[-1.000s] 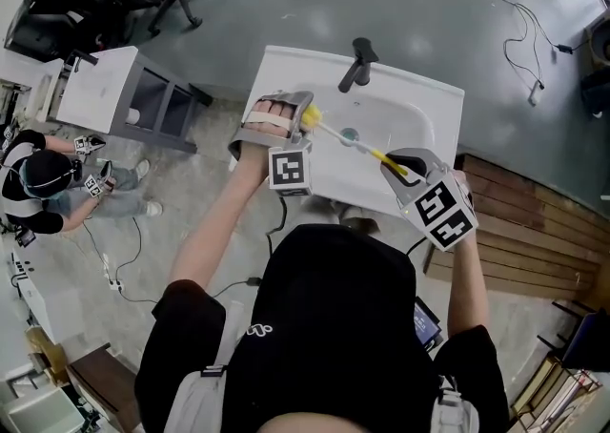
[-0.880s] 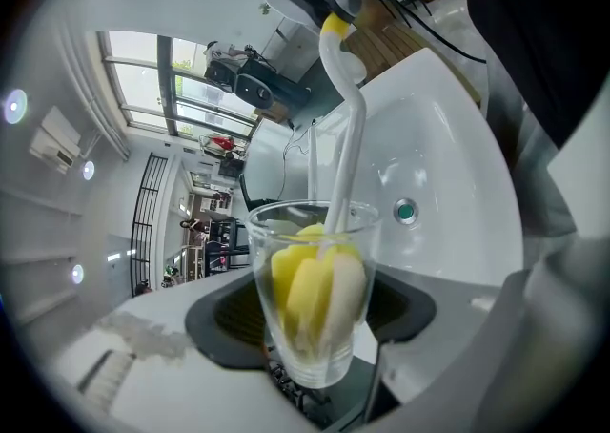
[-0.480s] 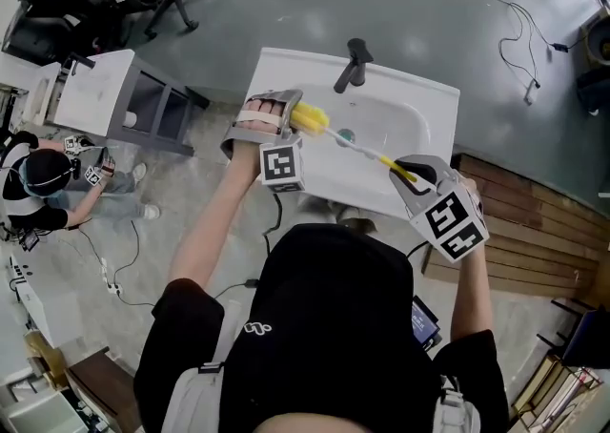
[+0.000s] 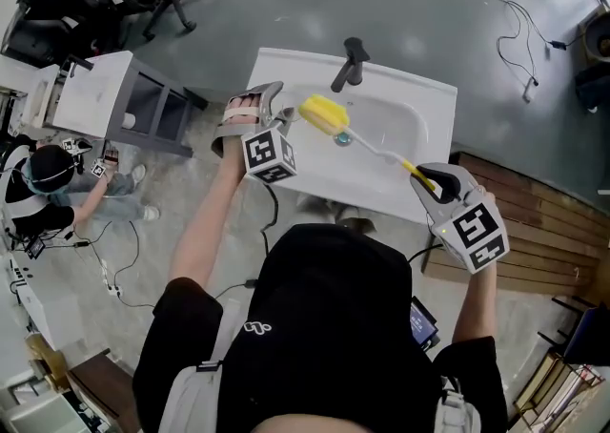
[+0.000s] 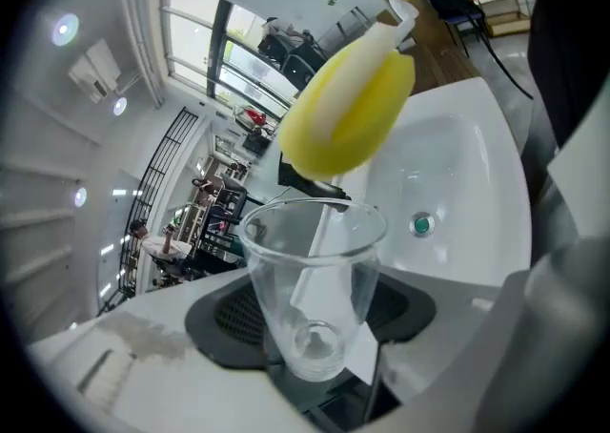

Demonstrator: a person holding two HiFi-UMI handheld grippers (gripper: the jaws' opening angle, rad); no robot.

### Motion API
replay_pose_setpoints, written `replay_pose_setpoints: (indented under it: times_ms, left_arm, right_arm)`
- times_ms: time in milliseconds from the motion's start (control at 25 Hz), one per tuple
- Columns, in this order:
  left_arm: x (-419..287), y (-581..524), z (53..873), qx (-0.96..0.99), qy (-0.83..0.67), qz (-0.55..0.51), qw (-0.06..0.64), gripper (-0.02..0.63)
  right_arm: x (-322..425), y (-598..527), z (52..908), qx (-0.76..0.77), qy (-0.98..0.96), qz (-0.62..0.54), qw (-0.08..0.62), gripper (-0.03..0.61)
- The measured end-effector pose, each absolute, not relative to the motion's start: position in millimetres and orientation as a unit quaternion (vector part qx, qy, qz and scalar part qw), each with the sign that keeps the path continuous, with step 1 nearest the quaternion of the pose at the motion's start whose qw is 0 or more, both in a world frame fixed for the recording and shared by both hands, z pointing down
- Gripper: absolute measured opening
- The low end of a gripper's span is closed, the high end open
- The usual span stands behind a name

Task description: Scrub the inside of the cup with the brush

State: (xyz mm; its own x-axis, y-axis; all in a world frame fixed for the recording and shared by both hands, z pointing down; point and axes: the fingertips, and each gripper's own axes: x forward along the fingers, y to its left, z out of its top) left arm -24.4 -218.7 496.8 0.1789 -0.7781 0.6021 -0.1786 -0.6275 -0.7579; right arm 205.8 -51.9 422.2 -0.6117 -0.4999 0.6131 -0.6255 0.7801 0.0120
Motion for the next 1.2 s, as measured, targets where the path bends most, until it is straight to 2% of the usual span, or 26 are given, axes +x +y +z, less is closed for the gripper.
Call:
replay_pose_setpoints:
  times_ms: [280,560,880,1200]
  left_arm:
    - [-27,-212,512,-0.793,0.367,-0.467,0.141,0.285]
    - [-16,-206,499,-0.852,0.381,-0.356,0.049,0.285]
    - [-8,-205,475,-0.877,0.385,-0.286,0.030,0.285]
    - [-21,-213,478,-0.884,0.390,-0.258,-0.006,0.285]
  right_arm:
    - [230,-51,418,0.359,-0.886,0.128,0.264,0.051]
    - [247,-50,417,0.394,-0.879,0.151,0.224,0.051]
    - [253,-45,415,0.429,-0.871,0.170,0.169,0.051]
    - [265,-45,412,0.481,-0.847,0.204,0.093,0.051]
